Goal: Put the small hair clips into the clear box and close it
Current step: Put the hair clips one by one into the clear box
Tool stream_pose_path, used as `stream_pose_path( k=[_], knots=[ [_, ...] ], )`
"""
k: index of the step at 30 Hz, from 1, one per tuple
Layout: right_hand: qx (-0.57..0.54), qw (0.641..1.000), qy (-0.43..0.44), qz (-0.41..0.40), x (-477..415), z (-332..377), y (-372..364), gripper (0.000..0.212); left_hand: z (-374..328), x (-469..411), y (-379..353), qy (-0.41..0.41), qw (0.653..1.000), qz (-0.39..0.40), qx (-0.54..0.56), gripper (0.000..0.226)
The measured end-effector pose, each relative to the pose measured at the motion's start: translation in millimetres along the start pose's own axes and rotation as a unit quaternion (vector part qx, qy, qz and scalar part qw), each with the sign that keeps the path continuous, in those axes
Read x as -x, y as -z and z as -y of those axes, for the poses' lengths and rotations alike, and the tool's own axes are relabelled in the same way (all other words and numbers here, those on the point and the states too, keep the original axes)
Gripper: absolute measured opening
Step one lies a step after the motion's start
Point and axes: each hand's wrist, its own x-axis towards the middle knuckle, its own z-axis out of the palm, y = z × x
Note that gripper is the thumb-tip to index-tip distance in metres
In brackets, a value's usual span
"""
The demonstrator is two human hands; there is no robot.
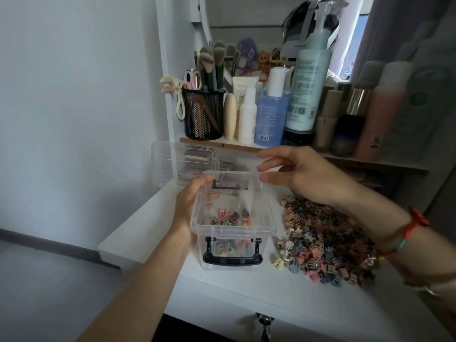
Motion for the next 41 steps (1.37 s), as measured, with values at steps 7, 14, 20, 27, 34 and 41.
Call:
stream_pose_path(
  k=[7, 14, 20, 27, 34, 41],
  knots=[
    [0.198, 0.954, -0.051, 0.22, 19.2, -28.2, -15.7, 0.015, -0.8, 2.3, -1.9, -0.013, 1.0, -0.014, -0.001, 0.022],
    [0.129, 0.991, -0.006, -0.027, 6.3, -13.5, -5.0, 0.009, -1.7, 3.8, -3.1, -0.01, 1.0, -0.015, 0.004, 0.02],
    [0.123, 0.991, 0.042, -0.036, 5.0, 2.4, 0.8, 0.019, -2.1, 5.4, -4.4, -0.01, 1.0, -0.022, 0.005, 0.018],
    [0.223, 0.937, -0.026, 0.267, 29.6, -20.6, -8.7, 0.018, -2.8, 4.7, -3.5, -0.002, 1.0, -0.016, -0.002, 0.02],
    [0.216, 0.948, -0.02, 0.234, 24.3, -22.6, -9.4, 0.02, -4.3, 4.8, -3.9, -0.005, 1.0, -0.016, -0.006, 0.021],
    [0.028, 0.998, 0.045, -0.017, 4.8, 7.1, 5.3, 0.035, -3.8, 1.6, -2.0, 0.002, 1.0, 0.001, 0.003, 0.017]
  ],
)
